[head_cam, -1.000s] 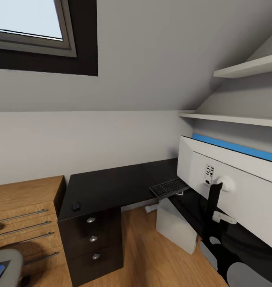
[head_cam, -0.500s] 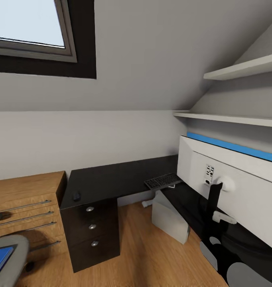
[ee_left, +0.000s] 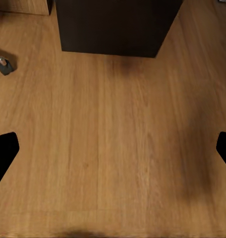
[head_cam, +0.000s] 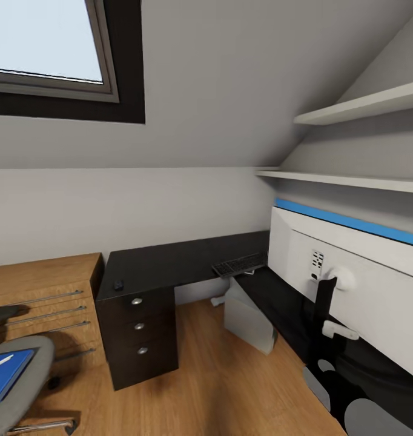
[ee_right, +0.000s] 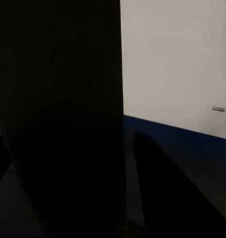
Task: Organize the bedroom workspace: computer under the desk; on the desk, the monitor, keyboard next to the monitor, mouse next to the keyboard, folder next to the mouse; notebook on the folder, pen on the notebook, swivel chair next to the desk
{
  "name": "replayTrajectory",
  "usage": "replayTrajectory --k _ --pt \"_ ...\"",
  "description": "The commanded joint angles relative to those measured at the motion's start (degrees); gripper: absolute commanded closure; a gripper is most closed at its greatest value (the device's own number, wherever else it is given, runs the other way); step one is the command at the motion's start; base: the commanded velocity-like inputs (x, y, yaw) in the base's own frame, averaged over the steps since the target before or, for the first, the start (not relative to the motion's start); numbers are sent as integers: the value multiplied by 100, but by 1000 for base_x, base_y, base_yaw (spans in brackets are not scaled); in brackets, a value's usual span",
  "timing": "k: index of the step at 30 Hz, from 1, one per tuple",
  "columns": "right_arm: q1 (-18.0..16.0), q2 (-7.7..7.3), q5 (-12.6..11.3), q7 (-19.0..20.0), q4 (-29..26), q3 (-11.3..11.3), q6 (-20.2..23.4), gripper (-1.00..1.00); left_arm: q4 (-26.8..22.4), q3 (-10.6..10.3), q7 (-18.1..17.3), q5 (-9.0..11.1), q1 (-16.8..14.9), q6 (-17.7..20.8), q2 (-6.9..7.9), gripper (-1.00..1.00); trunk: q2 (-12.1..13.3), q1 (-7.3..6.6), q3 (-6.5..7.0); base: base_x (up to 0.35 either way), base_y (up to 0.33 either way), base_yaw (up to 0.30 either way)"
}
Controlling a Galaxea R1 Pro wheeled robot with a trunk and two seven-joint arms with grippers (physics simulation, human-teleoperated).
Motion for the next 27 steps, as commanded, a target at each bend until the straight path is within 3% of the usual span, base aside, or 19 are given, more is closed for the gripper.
replayTrajectory --k 1,14,25,26,27 --pt "-8 -8 -35 -31 -5 65 -38 100 -5 -48 46 22 -3 -20 5 -100 -5 -3 -6 -227 -248 0" --pt "-5 -8 -33 -31 -7 64 -38 100 -5 -55 46 18 -3 -20 5 -100 -5 -3 -6 -157 -294 0" --pt "-8 -17 -33 -31 4 64 -38 100 -5 -49 46 22 -3 -20 8 -100 -5 -3 -6 -13 -120 0" --pt "-8 -17 -33 -31 4 64 -38 -100 -5 -48 46 22 -3 -20 9 -100 -5 -3 -6 0 -94 0" --pt "-8 -17 -33 -31 9 64 -38 -100 -5 -47 46 22 -3 -20 7 -100 -5 -3 -6 0 -93 0"
